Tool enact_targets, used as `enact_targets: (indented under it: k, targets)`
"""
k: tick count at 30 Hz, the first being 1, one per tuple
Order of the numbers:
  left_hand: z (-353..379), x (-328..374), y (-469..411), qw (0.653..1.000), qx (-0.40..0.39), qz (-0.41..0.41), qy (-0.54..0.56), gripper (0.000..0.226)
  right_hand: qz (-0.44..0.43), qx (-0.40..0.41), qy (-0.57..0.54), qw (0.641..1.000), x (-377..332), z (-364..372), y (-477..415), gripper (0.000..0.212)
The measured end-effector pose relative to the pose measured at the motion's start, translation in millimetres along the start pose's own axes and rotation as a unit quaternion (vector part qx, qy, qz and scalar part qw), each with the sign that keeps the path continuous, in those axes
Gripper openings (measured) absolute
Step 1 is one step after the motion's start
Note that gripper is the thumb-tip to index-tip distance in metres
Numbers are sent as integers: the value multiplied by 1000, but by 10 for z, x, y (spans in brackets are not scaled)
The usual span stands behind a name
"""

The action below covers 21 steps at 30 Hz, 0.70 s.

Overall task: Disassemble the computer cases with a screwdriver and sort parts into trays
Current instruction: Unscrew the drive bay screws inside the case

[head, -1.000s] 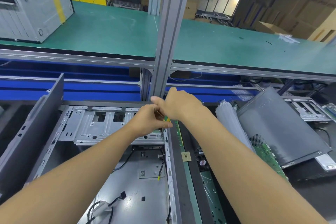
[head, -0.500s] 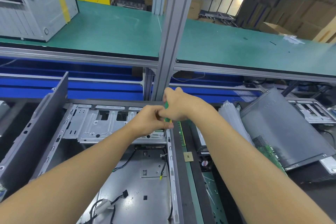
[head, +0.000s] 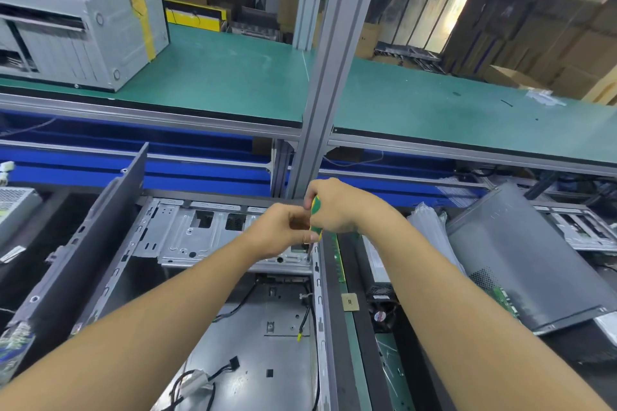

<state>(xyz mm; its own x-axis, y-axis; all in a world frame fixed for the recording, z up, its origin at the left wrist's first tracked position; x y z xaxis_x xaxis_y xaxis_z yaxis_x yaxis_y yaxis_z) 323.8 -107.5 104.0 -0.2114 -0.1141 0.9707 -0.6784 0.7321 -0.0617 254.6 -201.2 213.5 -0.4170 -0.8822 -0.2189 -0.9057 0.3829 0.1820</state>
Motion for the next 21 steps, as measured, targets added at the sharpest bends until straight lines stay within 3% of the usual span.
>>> enact_targets:
  k: [3, 5, 7, 11, 13, 16, 18, 19, 21]
  targets:
    - [81, 6, -15, 996, 65, 1, -66, 26, 52, -16, 36, 998, 9, 0, 25, 61]
    - [152, 15, -28, 991, 98, -11, -91, 38, 102, 26, 26, 994, 8, 0, 27, 84]
    - [197, 27, -28, 989, 98, -3, -114, 44, 114, 71, 28, 991, 10, 16, 15, 79]
    - [159, 38, 46, 999, 18, 11, -36, 32, 31, 68, 28, 997, 48, 53, -13, 27]
    - [106, 22, 59, 1000, 17, 14, -11, 23, -10, 38, 18, 999, 62, 30, -8, 7]
    - [73, 22, 42, 998, 51, 21, -15, 20, -45, 1, 6, 999, 76, 5, 21, 20]
    - [96, 5, 21, 997, 63, 14, -31, 24, -42, 11, 4, 999, 116, 7, 25, 13]
    - [116, -4, 13, 997, 63, 7, -38, 25, -32, 17, 2, 999, 137, 12, 25, 19]
    - [158, -14, -13, 997, 53, 9, -51, 22, 7, 30, -3, 1000, 162, 32, 17, 53]
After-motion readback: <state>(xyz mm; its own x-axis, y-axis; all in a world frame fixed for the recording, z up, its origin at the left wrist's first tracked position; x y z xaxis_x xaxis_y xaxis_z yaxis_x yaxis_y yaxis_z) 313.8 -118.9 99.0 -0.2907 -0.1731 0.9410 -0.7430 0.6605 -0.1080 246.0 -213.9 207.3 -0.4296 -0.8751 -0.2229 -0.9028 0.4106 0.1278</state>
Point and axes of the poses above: each hand's wrist, its own y-axis away from the middle knuckle, its own z-axis out of the palm, x = y × z, the point moved 3 cm from there along -y, towards the middle knuckle, and after that the axes turned 11 degrees about x, right-handed, at the moved point
